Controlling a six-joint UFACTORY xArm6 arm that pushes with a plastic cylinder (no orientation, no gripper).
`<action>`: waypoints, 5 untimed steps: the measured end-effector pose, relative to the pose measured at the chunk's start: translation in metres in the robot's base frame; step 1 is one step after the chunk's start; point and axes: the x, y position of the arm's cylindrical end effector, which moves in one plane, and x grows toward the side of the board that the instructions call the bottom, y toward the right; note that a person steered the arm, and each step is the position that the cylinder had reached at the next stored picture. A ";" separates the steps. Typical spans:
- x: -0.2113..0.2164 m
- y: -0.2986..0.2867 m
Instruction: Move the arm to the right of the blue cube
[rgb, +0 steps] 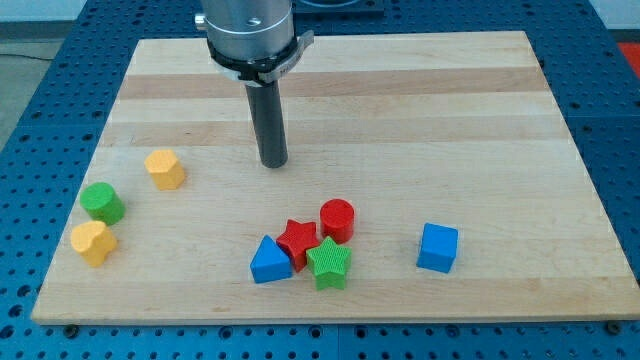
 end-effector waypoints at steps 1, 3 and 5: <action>0.001 0.000; -0.001 0.019; 0.002 0.203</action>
